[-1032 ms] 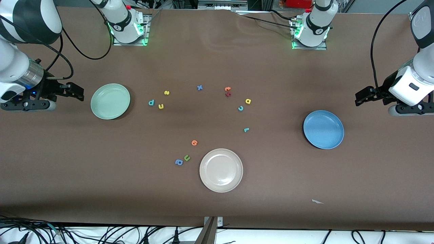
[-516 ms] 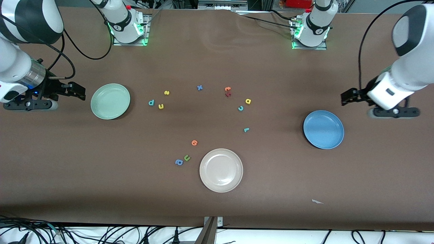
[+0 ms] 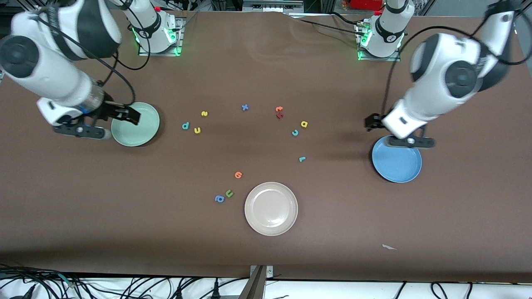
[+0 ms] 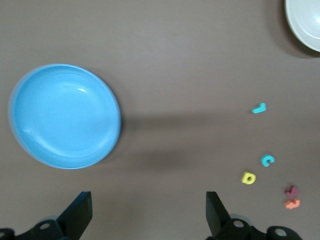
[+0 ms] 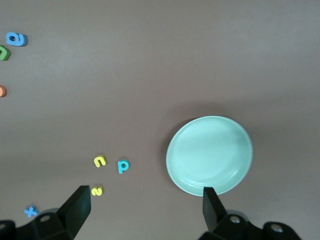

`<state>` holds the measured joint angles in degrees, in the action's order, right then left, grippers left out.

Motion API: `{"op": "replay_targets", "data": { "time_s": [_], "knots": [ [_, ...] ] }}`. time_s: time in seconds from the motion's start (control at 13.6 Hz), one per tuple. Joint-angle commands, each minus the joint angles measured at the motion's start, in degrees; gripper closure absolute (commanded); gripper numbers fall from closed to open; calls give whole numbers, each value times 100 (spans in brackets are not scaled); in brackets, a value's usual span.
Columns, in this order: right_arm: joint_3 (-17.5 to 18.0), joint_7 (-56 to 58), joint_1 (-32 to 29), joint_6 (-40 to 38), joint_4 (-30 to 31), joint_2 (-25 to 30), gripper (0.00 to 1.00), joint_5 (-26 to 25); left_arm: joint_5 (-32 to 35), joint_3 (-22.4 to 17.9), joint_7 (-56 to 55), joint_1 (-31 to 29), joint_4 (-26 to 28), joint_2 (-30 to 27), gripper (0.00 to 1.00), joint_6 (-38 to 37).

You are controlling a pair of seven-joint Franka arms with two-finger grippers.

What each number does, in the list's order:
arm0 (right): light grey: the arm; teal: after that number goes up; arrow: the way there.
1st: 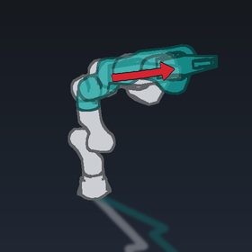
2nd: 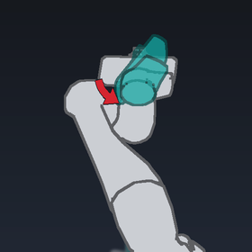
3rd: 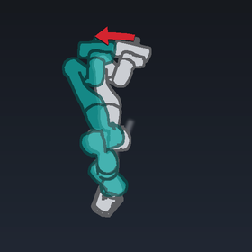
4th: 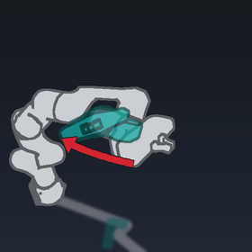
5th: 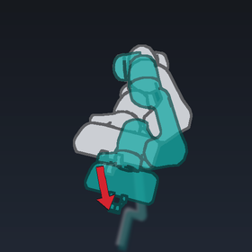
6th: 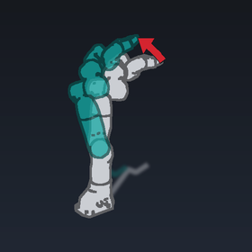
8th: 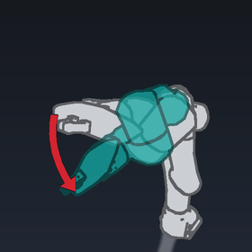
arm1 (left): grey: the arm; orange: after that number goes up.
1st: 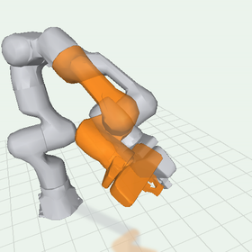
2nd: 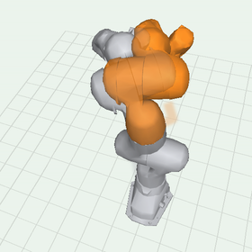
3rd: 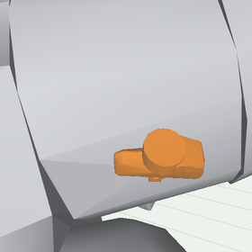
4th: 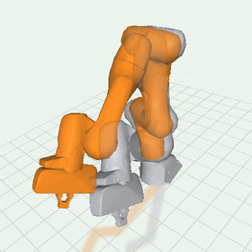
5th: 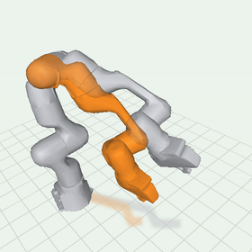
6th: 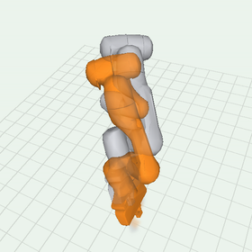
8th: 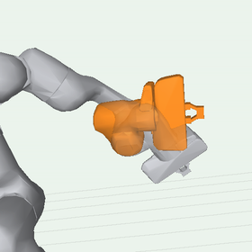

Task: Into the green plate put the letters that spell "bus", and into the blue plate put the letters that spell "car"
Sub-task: 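Reach the right gripper to the teal p while the left gripper reaches the yellow d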

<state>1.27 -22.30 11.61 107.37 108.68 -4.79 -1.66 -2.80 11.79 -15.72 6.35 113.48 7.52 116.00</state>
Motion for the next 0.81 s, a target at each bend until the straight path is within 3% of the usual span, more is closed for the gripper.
{"op": "replay_targets", "data": {
  "time_s": [0.0, 0.15, 0.29, 0.52, 0.74],
  "knots": [
    [337, -694, -10, 869, 897, 101, 1, -27, -63, 594, -640, -20, 691, 126, 0, 956],
    [513, -1011, -10, 1669, 1591, 84, 1, -27, -37, 937, -905, -11, 649, 634, 0, 1082],
    [750, -1362, -10, 2548, 2234, -30, 1, -27, 243, 1035, -1029, 234, 579, 1161, 0, 1275],
    [804, -1399, -10, 3025, 2526, -425, 2, -36, 446, 1018, -1319, 577, 499, 1752, 0, 1950],
    [813, -1399, -10, 3876, 2877, -794, 6, -36, 640, 1036, -1320, 770, 412, 2025, 0, 2006]
  ]
}}
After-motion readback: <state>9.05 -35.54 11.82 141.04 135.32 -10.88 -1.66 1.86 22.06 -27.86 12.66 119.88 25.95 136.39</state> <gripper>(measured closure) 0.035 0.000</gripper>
